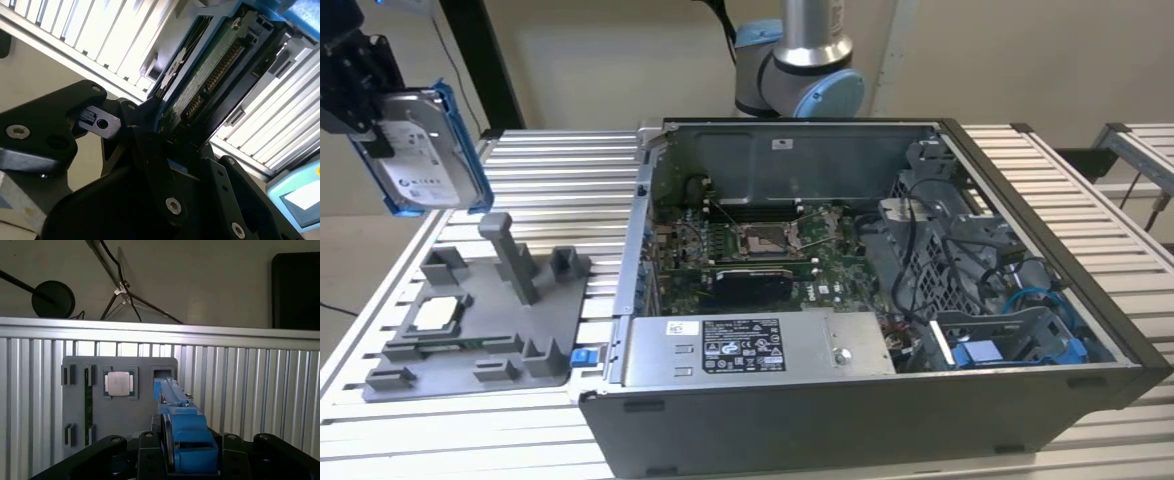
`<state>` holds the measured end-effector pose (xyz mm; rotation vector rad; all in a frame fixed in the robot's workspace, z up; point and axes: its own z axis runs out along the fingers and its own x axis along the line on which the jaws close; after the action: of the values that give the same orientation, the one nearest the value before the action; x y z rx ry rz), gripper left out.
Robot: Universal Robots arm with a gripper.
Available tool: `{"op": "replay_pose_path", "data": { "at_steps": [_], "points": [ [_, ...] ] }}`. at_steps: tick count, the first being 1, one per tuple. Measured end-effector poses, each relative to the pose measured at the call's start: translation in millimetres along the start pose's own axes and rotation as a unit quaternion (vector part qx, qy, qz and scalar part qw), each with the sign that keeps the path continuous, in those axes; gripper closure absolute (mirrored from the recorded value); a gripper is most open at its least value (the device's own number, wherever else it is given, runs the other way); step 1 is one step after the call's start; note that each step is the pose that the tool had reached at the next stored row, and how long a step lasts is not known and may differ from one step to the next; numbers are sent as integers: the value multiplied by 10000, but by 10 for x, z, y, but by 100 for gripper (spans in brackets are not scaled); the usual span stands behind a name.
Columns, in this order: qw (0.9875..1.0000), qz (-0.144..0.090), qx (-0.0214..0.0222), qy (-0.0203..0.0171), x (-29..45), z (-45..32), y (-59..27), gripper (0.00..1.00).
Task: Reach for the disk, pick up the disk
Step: 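Pick up the disk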
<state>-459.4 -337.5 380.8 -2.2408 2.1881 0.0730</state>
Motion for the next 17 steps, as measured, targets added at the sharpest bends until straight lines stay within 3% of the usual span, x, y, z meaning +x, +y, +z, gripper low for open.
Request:
{"op": "replay_pose_path", "data": {
  "at_steps": [17],
  "points": [
    [10000,0,1,0,-9,-232,6,100]
  ]
}}
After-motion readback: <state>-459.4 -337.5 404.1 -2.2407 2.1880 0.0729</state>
